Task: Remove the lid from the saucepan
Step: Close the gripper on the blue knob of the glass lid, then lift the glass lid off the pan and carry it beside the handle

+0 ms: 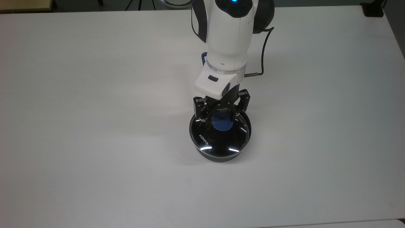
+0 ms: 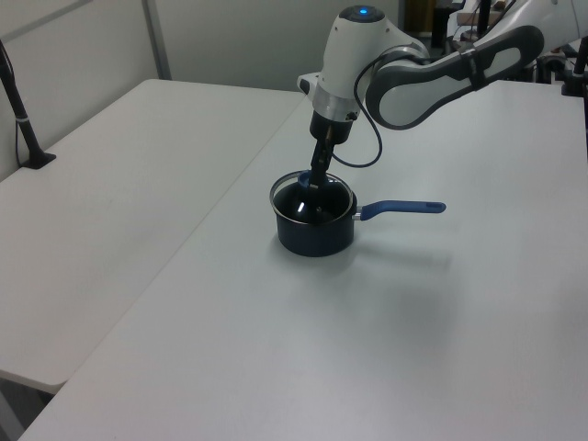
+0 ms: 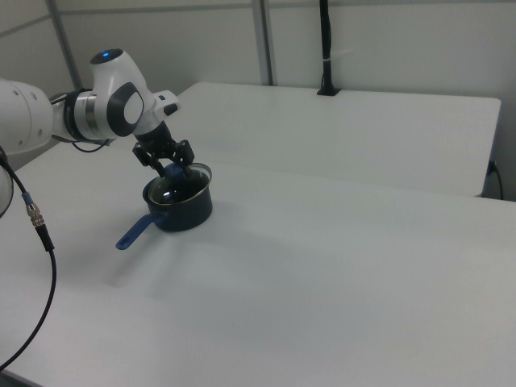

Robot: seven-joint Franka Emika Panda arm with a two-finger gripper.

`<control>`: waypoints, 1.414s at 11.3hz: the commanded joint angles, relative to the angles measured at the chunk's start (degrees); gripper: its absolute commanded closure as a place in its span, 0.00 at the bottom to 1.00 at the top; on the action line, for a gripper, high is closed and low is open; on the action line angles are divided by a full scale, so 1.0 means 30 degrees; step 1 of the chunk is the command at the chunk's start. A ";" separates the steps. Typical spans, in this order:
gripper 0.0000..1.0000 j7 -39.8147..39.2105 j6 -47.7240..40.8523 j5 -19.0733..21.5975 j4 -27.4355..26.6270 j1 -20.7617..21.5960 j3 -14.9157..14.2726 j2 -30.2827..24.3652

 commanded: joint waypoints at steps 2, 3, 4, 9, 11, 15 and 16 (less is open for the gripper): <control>0.55 -0.0031 0.0832 -0.0358 0.0329 0.0268 -0.0185 0.0152; 0.61 -0.0379 0.0833 -0.0330 0.0329 0.0210 -0.0185 0.0152; 0.62 -0.0760 0.0833 -0.0330 0.0329 0.0151 -0.0185 0.0036; 0.62 -0.1549 0.0511 -0.0300 -0.3817 -0.1689 -0.0097 -0.3647; 0.62 -0.3304 0.0511 -0.0242 -0.7298 -0.3066 0.0049 -0.5696; 0.62 -0.4895 0.0716 -0.0212 -1.1678 -0.4039 0.0050 -0.7465; 0.62 -0.4895 0.0745 -0.0212 -1.1856 -0.4068 0.0050 -0.7465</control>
